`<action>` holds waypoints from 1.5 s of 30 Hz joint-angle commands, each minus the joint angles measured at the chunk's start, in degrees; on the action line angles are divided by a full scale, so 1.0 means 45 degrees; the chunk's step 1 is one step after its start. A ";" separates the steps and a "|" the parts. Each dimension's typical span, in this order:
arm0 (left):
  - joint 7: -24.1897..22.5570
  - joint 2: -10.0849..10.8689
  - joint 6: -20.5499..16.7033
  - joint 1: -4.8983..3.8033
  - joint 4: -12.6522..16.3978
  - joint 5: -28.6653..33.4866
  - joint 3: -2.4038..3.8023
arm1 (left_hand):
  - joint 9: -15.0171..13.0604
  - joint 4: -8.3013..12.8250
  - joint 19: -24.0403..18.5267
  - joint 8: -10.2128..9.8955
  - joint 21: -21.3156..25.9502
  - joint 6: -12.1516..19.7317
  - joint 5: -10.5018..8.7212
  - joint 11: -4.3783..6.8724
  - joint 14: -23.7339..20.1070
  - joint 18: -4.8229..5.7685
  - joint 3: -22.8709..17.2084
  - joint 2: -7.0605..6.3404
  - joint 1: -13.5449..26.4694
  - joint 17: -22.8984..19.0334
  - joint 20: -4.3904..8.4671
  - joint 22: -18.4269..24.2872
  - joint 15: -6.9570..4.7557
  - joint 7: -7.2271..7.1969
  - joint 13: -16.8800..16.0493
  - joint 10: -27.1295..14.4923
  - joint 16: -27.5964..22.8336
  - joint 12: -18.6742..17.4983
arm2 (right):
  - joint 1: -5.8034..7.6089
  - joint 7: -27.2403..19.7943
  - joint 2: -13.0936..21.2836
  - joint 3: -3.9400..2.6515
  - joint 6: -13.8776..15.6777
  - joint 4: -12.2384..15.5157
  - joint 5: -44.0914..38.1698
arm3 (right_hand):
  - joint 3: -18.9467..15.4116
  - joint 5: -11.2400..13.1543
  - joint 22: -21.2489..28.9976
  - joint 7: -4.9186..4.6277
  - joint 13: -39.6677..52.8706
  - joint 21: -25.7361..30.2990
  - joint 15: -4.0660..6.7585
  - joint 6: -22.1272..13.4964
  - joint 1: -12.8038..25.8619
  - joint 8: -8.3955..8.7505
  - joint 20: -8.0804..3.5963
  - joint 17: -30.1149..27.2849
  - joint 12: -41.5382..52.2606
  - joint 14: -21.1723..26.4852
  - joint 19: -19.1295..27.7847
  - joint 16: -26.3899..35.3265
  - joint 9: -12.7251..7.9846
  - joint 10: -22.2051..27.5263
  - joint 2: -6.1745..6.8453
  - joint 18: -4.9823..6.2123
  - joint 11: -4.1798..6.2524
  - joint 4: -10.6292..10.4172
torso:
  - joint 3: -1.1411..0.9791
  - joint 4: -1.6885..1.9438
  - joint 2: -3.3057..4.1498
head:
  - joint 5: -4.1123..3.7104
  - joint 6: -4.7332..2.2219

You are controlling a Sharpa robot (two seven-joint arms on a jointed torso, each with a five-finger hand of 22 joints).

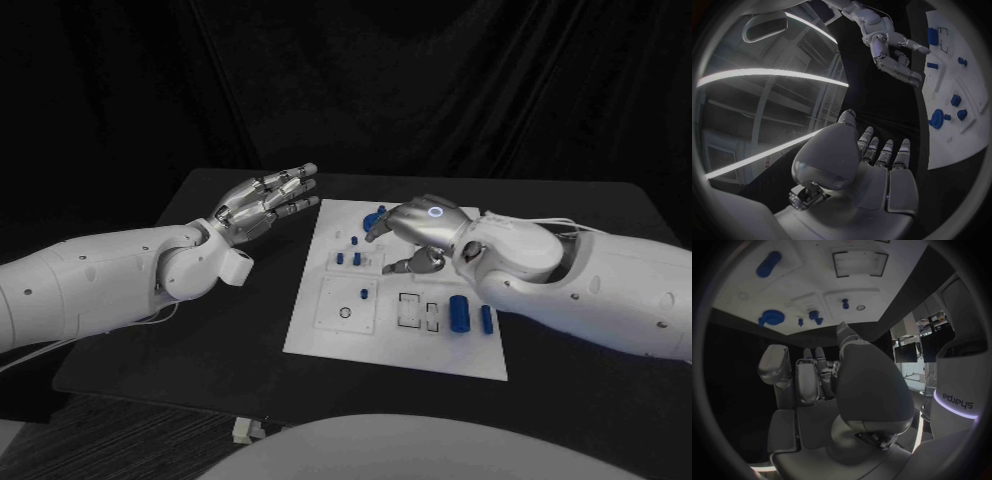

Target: Assemble the parts on the task board

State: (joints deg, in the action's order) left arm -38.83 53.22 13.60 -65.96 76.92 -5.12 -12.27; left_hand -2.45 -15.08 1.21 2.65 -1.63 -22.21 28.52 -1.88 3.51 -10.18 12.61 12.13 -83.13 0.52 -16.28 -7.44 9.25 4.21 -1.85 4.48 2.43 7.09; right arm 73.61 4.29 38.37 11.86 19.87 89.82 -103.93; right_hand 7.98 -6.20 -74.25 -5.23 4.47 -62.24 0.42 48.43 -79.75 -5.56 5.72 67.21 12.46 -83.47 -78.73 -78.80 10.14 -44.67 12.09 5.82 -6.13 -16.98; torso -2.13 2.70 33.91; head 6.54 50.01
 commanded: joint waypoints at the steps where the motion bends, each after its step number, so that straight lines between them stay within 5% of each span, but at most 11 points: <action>1: -0.0704 -0.0018 0.0149 0.0016 0.0013 0.0012 0.0012 | 0.0016 0.0127 0.0110 -0.0070 0.0096 -0.0039 0.0269 -0.0106 0.0028 0.0007 -0.0385 0.0107 -0.0185 0.0143 -0.0016 -0.0122 0.0189 0.0017 0.0070 -0.0123 0.0142 0.0101 | 0.0329 0.0288 0.0357 -0.0016 0.1241 0.0058 0.0635 | -0.0081 0.0175 -0.1991 0.0097 -0.0015 -0.0403 -0.0049 0.0223 0.1196 -0.0282 0.0001 0.0383 0.0475 -0.0288 -0.0288 -0.0205 -0.0195 -0.0788 0.0093 -0.0157 -0.0011 0.0004 | -0.0002 -0.0003 -0.0010 | 0.0028 -0.0002; 4: -0.0704 -0.0011 0.0131 0.0017 0.0019 0.0012 0.0011 | 0.0015 0.0136 0.0113 -0.0069 0.0095 -0.0050 0.0284 -0.0106 0.0029 0.0008 -0.0394 0.0106 -0.0199 0.0143 -0.0017 -0.0131 0.0190 0.0016 0.0068 -0.0124 0.0149 0.0108 | 0.0542 0.0480 0.0756 -0.0015 0.1240 0.0032 0.0732 | -0.0090 0.0584 -0.2054 0.0255 0.0052 -0.0649 -0.0068 0.0423 0.2046 -0.0385 0.0048 0.0638 0.0838 -0.0403 -0.0428 -0.0358 -0.0232 -0.1593 0.0026 -0.0194 0.0086 -0.0018 | -0.0002 -0.0001 -0.0006 | 0.0054 -0.0002; 8: -0.0705 0.0000 0.0102 0.0018 0.0032 0.0012 0.0011 | 0.0016 0.0142 0.0114 -0.0070 0.0095 -0.0042 0.0296 -0.0105 0.0033 0.0008 -0.0399 0.0107 -0.0207 0.0145 -0.0017 -0.0132 0.0190 0.0016 0.0068 -0.0126 0.0155 0.0106 | 0.0683 0.0681 0.1260 -0.0013 0.1202 -0.0026 0.0802 | -0.0579 0.0701 -0.2140 0.0402 0.0125 -0.0996 -0.0234 0.0836 0.4236 -0.0574 0.0153 0.0897 0.1176 -0.0507 -0.0581 -0.0524 -0.0245 -0.2519 0.0629 -0.0270 0.0191 -0.0064 | -0.0001 0.0004 0.0005 | 0.0088 -0.0002; 11: -0.0702 -0.0010 0.0099 0.0018 0.0039 0.0012 0.0011 | 0.0016 0.0142 0.0114 -0.0070 0.0095 -0.0042 0.0296 -0.0105 0.0033 0.0008 -0.0399 0.0107 -0.0207 0.0145 -0.0017 -0.0132 0.0190 0.0016 0.0068 -0.0126 0.0155 0.0106 | 0.0691 0.0842 0.1596 -0.0012 0.1154 -0.0002 0.0825 | -0.0525 0.0699 -0.2235 0.0496 0.0216 -0.1390 -0.0097 0.1031 0.4946 -0.0641 0.0090 0.1167 0.1400 -0.0607 -0.0741 -0.0684 -0.0265 -0.3267 0.0508 -0.0319 0.0377 -0.0066 | -0.0002 0.0006 0.0004 | 0.0047 -0.0002; 16: -0.0714 -0.0071 0.0123 0.0022 0.0010 0.0012 0.0011 | 0.0015 0.0154 0.0117 -0.0069 0.0093 -0.0048 0.0327 -0.0104 0.0034 0.0009 -0.0417 0.0117 -0.0228 0.0146 -0.0018 -0.0138 0.0193 0.0014 0.0067 -0.0129 0.0162 0.0108 | 0.0587 0.0994 0.1951 -0.0010 0.1085 0.0039 0.0840 | 0.0106 0.0530 -0.2294 0.0476 0.0279 -0.1677 0.0057 0.1349 0.4359 -0.0750 -0.0052 0.1326 0.1420 -0.0701 -0.0879 -0.0774 -0.0284 -0.3820 -0.0107 -0.0365 0.0550 -0.0022 | 0.0011 0.0011 -0.0023 | 0.0024 -0.0002; 19: -0.0715 -0.0100 0.0137 0.0028 -0.0010 0.0012 0.0011 | 0.0017 0.0169 0.0117 -0.0072 0.0095 -0.0029 0.0350 -0.0104 0.0030 0.0010 -0.0440 0.0133 -0.0254 0.0145 -0.0019 -0.0128 0.0197 0.0011 0.0068 -0.0138 0.0167 0.0099 | 0.0481 0.1011 0.2048 -0.0009 0.0957 0.0040 0.0843 | 0.0579 -0.0328 -0.2291 0.0528 0.0294 -0.1694 0.0098 0.1456 0.3447 -0.0753 -0.0101 0.1304 0.1288 -0.0719 -0.0897 -0.0756 -0.0332 -0.3986 -0.0515 -0.0368 0.0588 0.0027 | 0.0027 0.0018 -0.0032 | 0.0009 -0.0002; 23: -0.0726 -0.0117 0.0143 0.0040 -0.0018 0.0012 0.0011 | 0.0017 0.0177 0.0118 -0.0072 0.0094 -0.0030 0.0360 -0.0104 0.0030 0.0011 -0.0451 0.0139 -0.0266 0.0145 -0.0020 -0.0129 0.0198 0.0011 0.0067 -0.0139 0.0170 0.0101 | 0.0280 0.0981 0.2105 -0.0009 0.0597 -0.0035 0.0846 | 0.0369 0.0330 -0.2285 0.0493 0.0341 -0.1685 0.0140 0.1576 0.3372 -0.0761 -0.0139 0.1249 0.1209 -0.0714 -0.0889 -0.0720 -0.0370 -0.4189 -0.0344 -0.0366 0.0636 -0.0003 | 0.0012 0.0007 0.0009 | 0.0013 -0.0002; 26: -0.0728 -0.0118 0.0143 0.0048 -0.0022 0.0012 0.0011 | 0.0017 0.0187 0.0121 -0.0073 0.0093 -0.0030 0.0371 -0.0104 0.0029 0.0011 -0.0462 0.0144 -0.0280 0.0145 -0.0021 -0.0136 0.0200 0.0011 0.0067 -0.0141 0.0173 0.0101 | 0.0102 0.0898 0.2097 -0.0008 0.0301 -0.0150 0.0847 | -0.0193 0.0741 -0.2287 0.0438 0.0351 -0.1691 0.0158 0.1598 0.4012 -0.0733 -0.0168 0.1209 0.1100 -0.0704 -0.0878 -0.0695 -0.0402 -0.4214 0.0250 -0.0371 0.0648 -0.0032 | 0.0001 0.0009 0.0017 | -0.0017 -0.0002; 32: -0.0726 -0.0119 0.0158 0.0062 -0.0037 0.0012 0.0011 | 0.0018 0.0189 0.0122 -0.0074 0.0093 -0.0026 0.0370 -0.0105 0.0030 0.0011 -0.0466 0.0147 -0.0284 0.0146 -0.0021 -0.0139 0.0202 0.0011 0.0067 -0.0141 0.0176 0.0102 | -0.0254 0.0792 0.2001 -0.0008 -0.0176 -0.0370 0.0847 | 0.0053 0.0633 -0.2260 0.0270 0.0342 -0.1593 0.0114 0.1588 0.3519 -0.0698 -0.0148 0.1088 0.0930 -0.0665 -0.0827 -0.0626 -0.0435 -0.4087 0.0010 -0.0357 0.0598 -0.0001 | -0.0003 -0.0003 0.0006 | -0.0004 -0.0002; 35: -0.0732 -0.0131 0.0171 0.0073 -0.0054 0.0012 0.0011 | 0.0018 0.0192 0.0122 -0.0074 0.0092 -0.0021 0.0372 -0.0106 0.0029 0.0012 -0.0471 0.0149 -0.0288 0.0146 -0.0023 -0.0138 0.0204 0.0012 0.0067 -0.0142 0.0177 0.0101 | -0.0430 0.0703 0.1891 -0.0008 -0.0355 -0.0534 0.0847 | 0.0500 -0.0329 -0.2247 0.0344 0.0367 -0.1535 0.0142 0.1493 0.2489 -0.0618 -0.0139 0.1012 0.0753 -0.0638 -0.0797 -0.0577 -0.0495 -0.3972 -0.0394 -0.0342 0.0586 0.0071 | -0.0004 -0.0002 0.0003 | -0.0035 -0.0002; 45: -0.0748 -0.0113 0.0182 0.0115 -0.0062 0.0012 0.0011 | 0.0020 0.0202 0.0125 -0.0076 0.0091 -0.0009 0.0380 -0.0108 0.0033 0.0012 -0.0480 0.0150 -0.0301 0.0147 -0.0026 -0.0145 0.0211 0.0014 0.0068 -0.0149 0.0185 0.0093 | -0.0905 0.0376 0.1432 -0.0008 -0.0939 -0.1150 0.0847 | 0.0708 -0.1085 -0.2221 0.0393 0.0535 -0.1408 0.0260 0.1427 0.1345 -0.0550 -0.0253 0.0894 0.0626 -0.0601 -0.0744 -0.0499 -0.0576 -0.3997 -0.0555 -0.0321 0.0622 0.0153 | -0.0001 0.0004 0.0020 | -0.0017 -0.0002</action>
State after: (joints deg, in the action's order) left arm -38.83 52.73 13.69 -65.55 76.60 -5.12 -12.27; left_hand -2.45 -15.07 1.21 2.65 -1.63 -22.21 29.18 -1.94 3.52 -10.18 12.61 12.76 -83.77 0.52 -16.28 -7.44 9.25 4.21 -1.85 4.16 2.44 7.09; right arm 69.73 6.64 44.94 11.87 17.53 84.87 -100.02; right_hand 8.94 -10.46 -74.24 -3.30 5.91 -68.37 1.47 55.26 -72.55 -8.26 5.09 71.73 16.58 -83.60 -82.18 -80.85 8.09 -63.45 9.71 5.81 -3.28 -16.04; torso -2.13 2.71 33.96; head 6.47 49.99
